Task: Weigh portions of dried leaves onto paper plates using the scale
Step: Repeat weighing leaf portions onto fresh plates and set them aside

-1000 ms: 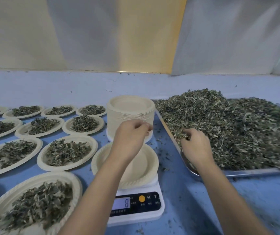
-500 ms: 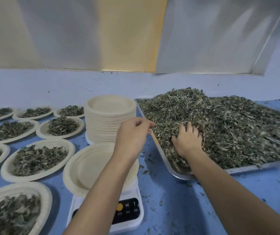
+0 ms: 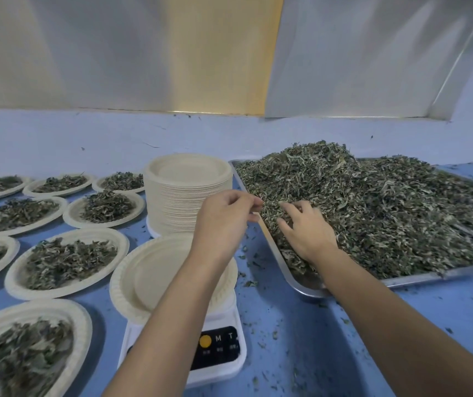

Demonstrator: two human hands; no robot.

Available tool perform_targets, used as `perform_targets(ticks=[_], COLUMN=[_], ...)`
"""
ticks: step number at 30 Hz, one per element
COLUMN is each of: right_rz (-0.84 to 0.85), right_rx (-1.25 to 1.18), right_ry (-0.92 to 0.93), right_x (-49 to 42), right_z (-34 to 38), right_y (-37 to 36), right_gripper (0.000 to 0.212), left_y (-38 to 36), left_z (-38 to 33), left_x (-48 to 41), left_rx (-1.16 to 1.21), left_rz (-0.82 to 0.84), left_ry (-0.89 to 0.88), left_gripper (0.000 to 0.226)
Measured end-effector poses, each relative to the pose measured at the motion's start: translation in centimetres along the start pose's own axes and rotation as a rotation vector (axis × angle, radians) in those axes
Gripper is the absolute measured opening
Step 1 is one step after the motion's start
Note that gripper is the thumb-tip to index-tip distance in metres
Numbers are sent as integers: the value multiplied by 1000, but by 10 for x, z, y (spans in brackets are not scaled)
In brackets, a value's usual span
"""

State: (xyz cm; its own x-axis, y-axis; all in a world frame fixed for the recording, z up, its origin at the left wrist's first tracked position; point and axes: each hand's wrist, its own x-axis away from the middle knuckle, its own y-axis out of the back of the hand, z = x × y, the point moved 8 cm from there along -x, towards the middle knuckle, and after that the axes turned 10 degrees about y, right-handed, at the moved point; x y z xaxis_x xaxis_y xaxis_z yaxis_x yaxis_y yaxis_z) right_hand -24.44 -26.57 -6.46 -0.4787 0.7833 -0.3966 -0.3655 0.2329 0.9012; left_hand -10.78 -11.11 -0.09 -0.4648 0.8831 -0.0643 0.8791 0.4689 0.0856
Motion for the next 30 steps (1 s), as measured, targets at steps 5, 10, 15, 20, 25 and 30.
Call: perform_targets(ticks=[5,10,15,20,25,30], right_rz=[349,256,287,319,182,-81], right_rx=[-23,106,290,247,31,-418], right_ry=[108,145,166,177,76,-158], right_x=[0,1,5,4,0,2], right_z=[8,12,18,23,11,-13], right_y=[-37,-27,-21,-27,-18,6], right_gripper=[47,41,41,27,23,29], left_y=[2,3,2,2,-1,-1], left_z=[0,1,2,3,6,9], left_x=[-1,-1,-2,-2,-2,-3], left_rx=[16,14,12,6,0,6], left_rz=[3,6,10,12,22,24], left_ry=[9,16,20,26,34,61], left_gripper=[28,28,27,27,27,25])
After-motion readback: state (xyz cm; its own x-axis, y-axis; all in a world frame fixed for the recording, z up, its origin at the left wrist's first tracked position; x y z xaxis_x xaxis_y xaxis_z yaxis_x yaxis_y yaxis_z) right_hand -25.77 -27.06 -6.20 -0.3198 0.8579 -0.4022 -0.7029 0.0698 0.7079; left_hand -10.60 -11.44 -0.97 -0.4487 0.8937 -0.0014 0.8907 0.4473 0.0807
